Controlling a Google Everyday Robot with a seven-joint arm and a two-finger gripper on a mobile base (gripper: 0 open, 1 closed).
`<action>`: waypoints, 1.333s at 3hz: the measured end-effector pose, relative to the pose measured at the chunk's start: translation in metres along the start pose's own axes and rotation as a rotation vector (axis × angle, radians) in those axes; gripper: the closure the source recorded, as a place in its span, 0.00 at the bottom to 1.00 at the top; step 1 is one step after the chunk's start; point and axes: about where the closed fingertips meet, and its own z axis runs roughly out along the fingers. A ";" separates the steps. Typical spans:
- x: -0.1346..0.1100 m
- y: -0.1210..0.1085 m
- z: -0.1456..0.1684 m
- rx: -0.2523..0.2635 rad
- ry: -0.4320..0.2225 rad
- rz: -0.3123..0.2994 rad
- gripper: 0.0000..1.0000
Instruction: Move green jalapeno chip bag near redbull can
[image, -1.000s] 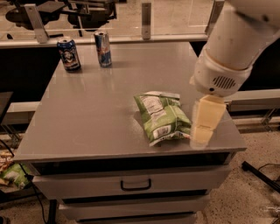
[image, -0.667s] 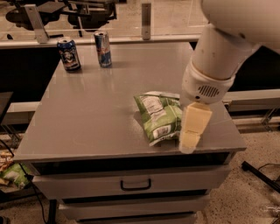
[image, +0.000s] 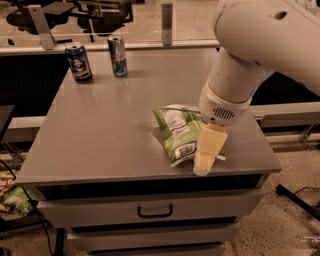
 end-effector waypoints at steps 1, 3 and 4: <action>-0.004 -0.008 0.009 0.004 -0.006 0.010 0.00; -0.012 -0.019 0.019 -0.032 -0.010 0.014 0.45; -0.024 -0.026 0.014 -0.032 -0.018 -0.003 0.69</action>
Offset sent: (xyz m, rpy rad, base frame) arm 0.0244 0.0075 -0.0242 0.0258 0.0524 -0.0163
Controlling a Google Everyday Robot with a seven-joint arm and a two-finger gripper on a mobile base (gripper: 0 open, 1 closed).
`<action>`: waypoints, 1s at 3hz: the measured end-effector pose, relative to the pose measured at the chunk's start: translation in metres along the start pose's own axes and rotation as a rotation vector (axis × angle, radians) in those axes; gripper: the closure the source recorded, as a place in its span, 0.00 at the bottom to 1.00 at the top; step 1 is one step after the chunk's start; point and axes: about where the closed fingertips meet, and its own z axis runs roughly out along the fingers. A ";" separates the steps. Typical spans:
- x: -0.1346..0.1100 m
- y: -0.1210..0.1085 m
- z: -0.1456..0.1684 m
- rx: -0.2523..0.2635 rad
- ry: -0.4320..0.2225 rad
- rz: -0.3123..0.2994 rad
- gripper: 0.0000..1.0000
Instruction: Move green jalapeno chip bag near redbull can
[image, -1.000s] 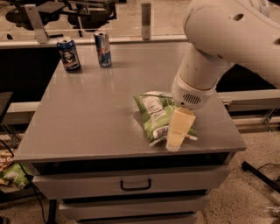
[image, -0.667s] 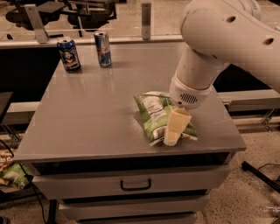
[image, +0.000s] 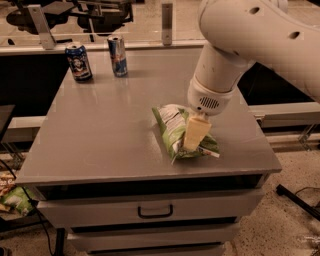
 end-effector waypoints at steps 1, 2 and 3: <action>-0.021 -0.012 -0.004 -0.002 -0.013 -0.024 0.90; -0.064 -0.033 -0.004 -0.008 -0.038 -0.063 1.00; -0.097 -0.048 -0.005 0.000 -0.057 -0.092 1.00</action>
Offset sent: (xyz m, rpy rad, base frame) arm 0.0599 0.0725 0.0258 0.0460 -0.0060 0.0936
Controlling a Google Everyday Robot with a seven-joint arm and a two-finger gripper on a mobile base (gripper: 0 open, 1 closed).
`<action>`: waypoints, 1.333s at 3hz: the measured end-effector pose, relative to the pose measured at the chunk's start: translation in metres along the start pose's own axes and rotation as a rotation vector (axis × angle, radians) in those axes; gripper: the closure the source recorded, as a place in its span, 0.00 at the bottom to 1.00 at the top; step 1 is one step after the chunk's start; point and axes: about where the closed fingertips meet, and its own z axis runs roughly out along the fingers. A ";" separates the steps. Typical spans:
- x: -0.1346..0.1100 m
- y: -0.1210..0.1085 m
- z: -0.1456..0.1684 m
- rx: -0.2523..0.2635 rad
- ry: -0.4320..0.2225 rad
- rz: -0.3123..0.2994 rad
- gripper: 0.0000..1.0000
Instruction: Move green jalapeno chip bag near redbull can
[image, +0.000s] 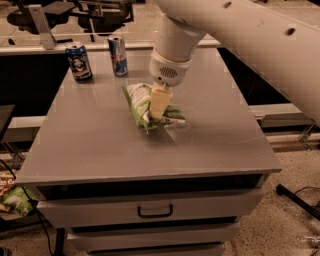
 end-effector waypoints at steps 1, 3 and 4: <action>-0.020 -0.031 0.005 0.012 0.004 0.001 1.00; -0.024 -0.102 0.018 0.047 0.021 0.045 1.00; -0.027 -0.116 0.022 0.054 0.010 0.060 0.82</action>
Offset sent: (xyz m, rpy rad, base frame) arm 0.1167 0.0073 0.0037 -0.0513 -0.0251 -0.0636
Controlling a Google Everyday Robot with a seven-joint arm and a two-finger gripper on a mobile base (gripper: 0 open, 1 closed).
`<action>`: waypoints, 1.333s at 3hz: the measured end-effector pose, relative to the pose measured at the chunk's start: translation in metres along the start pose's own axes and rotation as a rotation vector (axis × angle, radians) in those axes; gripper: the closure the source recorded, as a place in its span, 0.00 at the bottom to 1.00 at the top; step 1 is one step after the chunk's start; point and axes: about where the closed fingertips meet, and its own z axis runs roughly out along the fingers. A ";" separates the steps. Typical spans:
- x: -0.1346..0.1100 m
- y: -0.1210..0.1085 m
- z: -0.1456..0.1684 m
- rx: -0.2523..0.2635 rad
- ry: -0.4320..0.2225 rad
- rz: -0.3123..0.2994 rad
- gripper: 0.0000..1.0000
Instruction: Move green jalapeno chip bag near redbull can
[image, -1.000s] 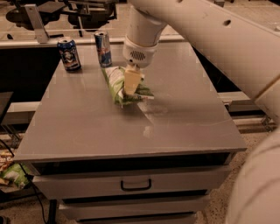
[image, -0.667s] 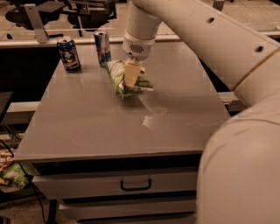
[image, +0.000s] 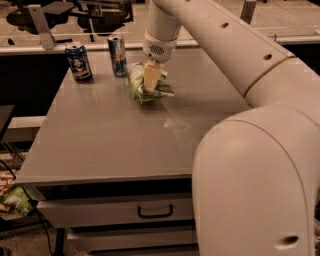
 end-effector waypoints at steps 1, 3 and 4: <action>-0.005 -0.009 0.004 -0.001 -0.013 0.012 0.57; -0.010 -0.013 0.011 0.009 -0.025 0.009 0.12; -0.012 -0.014 0.014 0.012 -0.029 0.008 0.00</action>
Offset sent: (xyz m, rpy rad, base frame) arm 0.0086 0.0033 -0.0016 0.0121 0.0009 -0.0077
